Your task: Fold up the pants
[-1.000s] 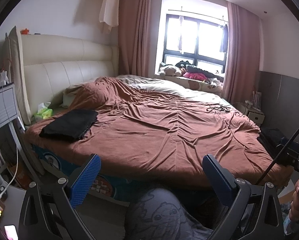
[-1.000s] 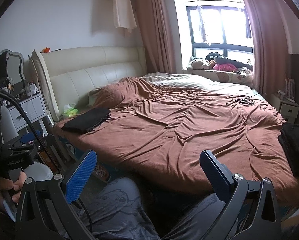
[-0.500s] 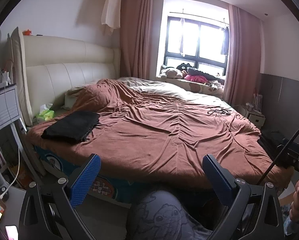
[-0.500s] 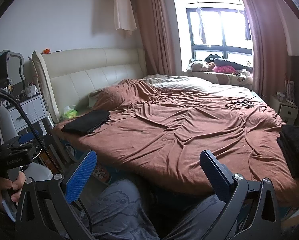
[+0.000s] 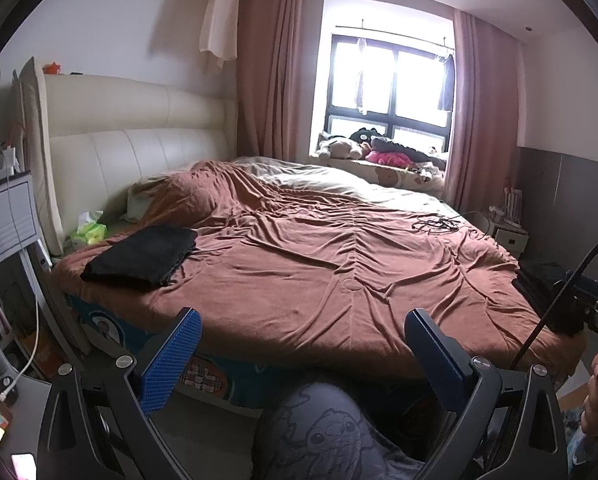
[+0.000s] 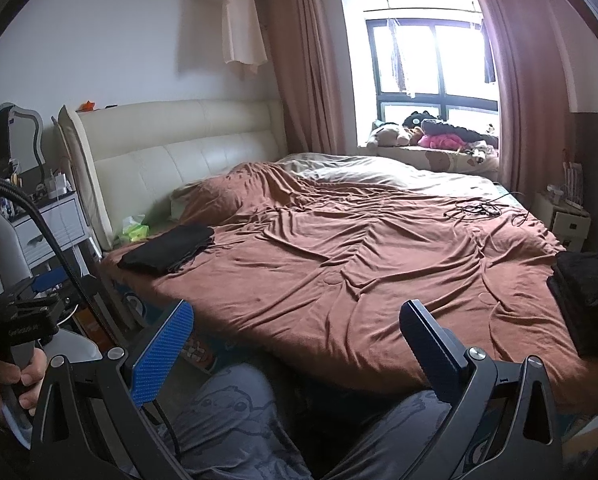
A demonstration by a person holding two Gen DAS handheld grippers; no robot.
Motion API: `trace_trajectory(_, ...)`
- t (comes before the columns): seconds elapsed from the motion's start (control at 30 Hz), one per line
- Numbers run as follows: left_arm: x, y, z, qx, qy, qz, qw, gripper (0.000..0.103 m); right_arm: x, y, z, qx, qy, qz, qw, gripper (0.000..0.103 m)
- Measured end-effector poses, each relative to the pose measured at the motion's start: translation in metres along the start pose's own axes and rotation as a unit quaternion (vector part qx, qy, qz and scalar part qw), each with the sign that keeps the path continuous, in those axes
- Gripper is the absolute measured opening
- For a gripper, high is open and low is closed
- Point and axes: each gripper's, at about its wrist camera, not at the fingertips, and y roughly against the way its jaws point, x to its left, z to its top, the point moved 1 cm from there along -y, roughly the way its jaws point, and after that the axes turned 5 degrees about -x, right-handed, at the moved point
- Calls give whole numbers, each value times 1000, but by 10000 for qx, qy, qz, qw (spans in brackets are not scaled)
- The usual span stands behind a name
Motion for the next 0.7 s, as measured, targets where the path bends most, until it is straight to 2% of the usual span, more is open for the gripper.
trace_trajectory(0.7, -2, 8, 2, -109, -73, -1, 9999, 102, 0, 4, -2, -85, 20, -55, 9999, 103)
